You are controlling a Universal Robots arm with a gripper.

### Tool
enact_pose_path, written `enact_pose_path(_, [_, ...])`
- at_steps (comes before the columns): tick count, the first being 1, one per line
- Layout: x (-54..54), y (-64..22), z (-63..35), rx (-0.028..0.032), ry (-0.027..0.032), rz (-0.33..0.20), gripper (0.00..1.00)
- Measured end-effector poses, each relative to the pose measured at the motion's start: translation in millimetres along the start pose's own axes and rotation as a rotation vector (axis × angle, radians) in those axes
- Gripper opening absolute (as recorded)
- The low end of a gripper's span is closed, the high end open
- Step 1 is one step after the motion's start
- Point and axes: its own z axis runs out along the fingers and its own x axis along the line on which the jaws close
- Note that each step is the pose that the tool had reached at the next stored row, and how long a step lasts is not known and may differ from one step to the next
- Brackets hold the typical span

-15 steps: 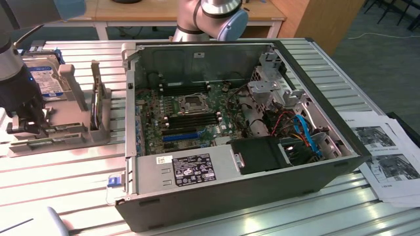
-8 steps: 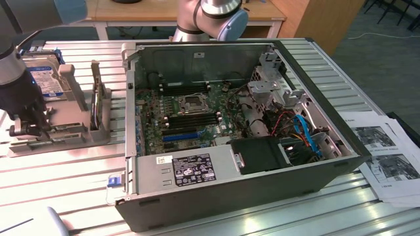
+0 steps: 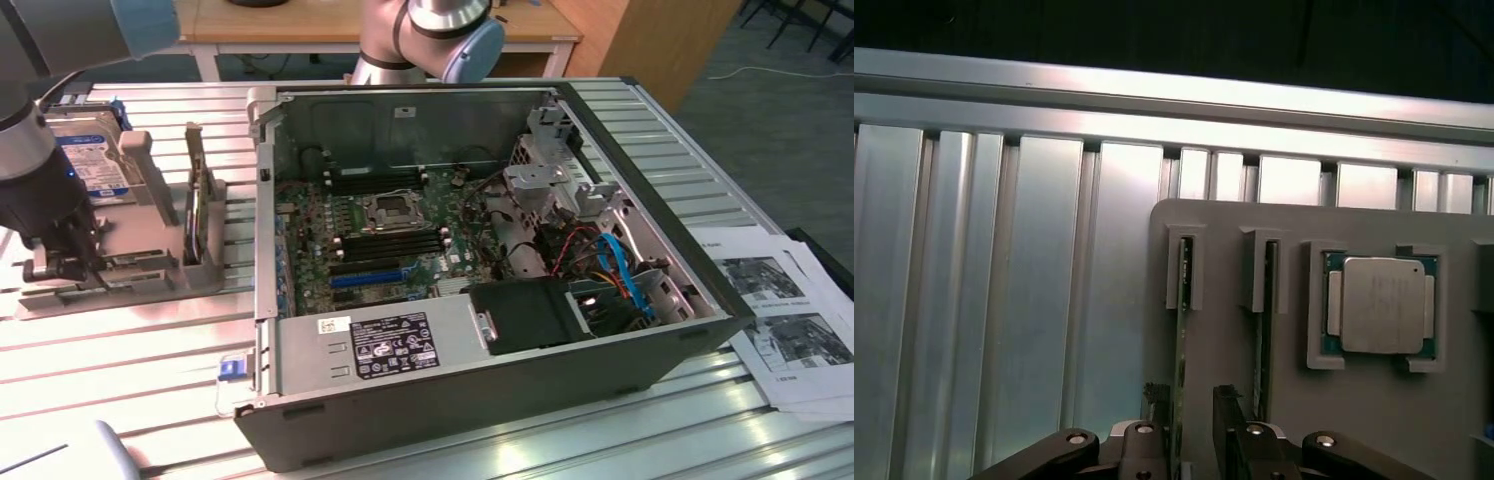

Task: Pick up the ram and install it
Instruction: 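Pick up the ram and move it above insertion slot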

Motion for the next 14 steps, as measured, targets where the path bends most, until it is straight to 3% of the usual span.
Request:
enact_pose_path(7, [0.2,-1.7,0.2,0.0002,-0.0001,0.000,0.31])
enact_pose_path(14, [1.4,-14.7,-0.4,0.0000,0.0000,0.000,0.31])
